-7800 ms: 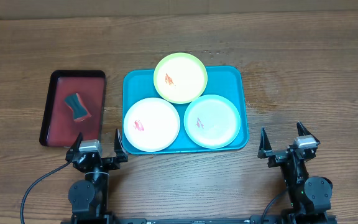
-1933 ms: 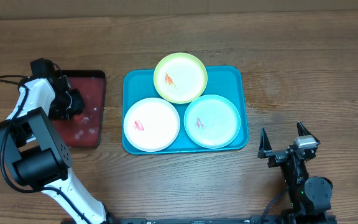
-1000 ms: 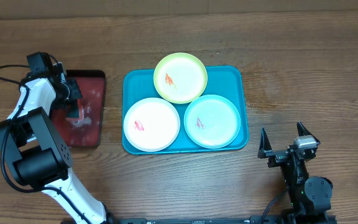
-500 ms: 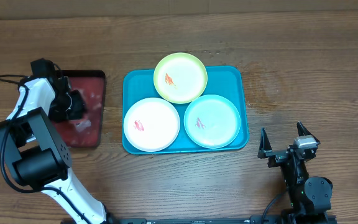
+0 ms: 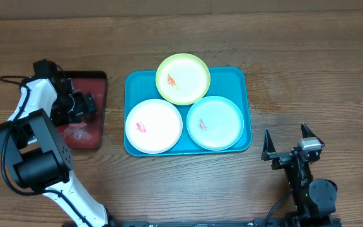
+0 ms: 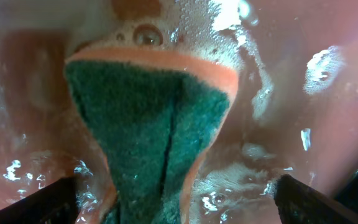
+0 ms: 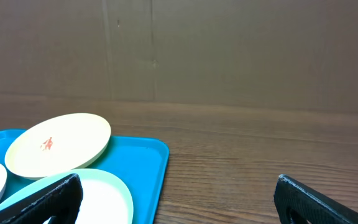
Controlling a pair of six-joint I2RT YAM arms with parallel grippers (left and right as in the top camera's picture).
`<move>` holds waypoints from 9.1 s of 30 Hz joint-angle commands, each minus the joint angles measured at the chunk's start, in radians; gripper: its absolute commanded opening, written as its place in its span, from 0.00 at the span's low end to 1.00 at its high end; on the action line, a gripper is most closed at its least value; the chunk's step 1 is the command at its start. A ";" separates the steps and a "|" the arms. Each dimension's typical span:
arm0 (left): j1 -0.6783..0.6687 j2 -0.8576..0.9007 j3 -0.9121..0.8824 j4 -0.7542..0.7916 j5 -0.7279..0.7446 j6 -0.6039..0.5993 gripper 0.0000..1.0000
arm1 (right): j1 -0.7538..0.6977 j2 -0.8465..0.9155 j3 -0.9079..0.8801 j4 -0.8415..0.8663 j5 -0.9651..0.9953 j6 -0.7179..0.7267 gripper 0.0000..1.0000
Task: Clean dirty plates on tray and stack at the side
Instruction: 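Rub the held sponge around in the soapy water of the black tray, then lift the sponge with the left gripper and lower it onto the white plate, then reach the right gripper over and grip the white plate's rim, then scrub the white plate with the sponge while the right gripper holds it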
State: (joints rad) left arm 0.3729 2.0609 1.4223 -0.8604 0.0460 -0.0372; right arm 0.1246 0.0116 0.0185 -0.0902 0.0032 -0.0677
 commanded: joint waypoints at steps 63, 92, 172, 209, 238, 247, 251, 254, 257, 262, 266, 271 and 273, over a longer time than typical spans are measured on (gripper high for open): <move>0.006 0.002 0.050 -0.025 -0.079 0.005 0.04 | -0.002 -0.009 -0.010 0.006 -0.004 -0.005 1.00; 0.002 -0.063 0.592 -0.538 0.216 -0.037 0.04 | -0.002 -0.009 -0.010 0.006 -0.004 -0.005 1.00; -0.421 -0.228 0.346 -0.516 0.118 -0.389 1.00 | -0.002 0.835 1.353 -0.743 -0.708 -0.056 1.00; -0.433 -0.228 0.346 -0.549 0.130 -0.389 0.56 | 0.532 1.989 1.435 -0.518 -0.116 0.407 0.63; -0.494 -0.228 -0.037 -0.275 0.277 -0.299 0.49 | 0.563 2.076 1.434 -0.521 -0.072 0.421 0.28; -0.553 -0.221 -0.157 -0.093 0.232 -0.325 0.50 | 0.563 2.076 1.434 -0.551 -0.072 0.439 0.22; -0.557 -0.209 -0.177 -0.060 0.233 -0.325 0.49 | 0.563 2.076 1.426 -0.553 -0.075 0.460 0.23; -0.557 -0.203 -0.177 -0.056 0.233 -0.324 0.50 | 0.563 2.076 1.411 -0.544 -0.079 0.462 0.23; -0.557 -0.203 -0.177 -0.048 0.232 -0.317 0.49 | 0.563 2.076 1.410 -0.542 -0.079 0.462 0.23; -0.569 -0.188 -0.177 -0.039 0.235 -0.318 0.47 | 0.563 2.076 1.410 -0.543 -0.079 0.465 0.10; -0.584 -0.155 -0.179 -0.026 0.235 -0.318 0.46 | 0.563 2.076 1.410 -0.543 -0.079 0.465 0.10; -0.588 -0.135 -0.179 -0.024 0.223 -0.318 0.40 | 0.563 2.076 1.410 -0.543 -0.078 0.465 0.10; -0.587 -0.135 -0.179 -0.022 0.194 -0.318 0.35 | 0.563 2.076 1.410 -0.543 -0.078 0.465 0.10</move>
State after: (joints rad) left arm -0.2100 1.9175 1.2495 -0.8886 0.2794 -0.3626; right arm 0.6880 2.0808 1.4342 -0.6384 -0.0788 0.3923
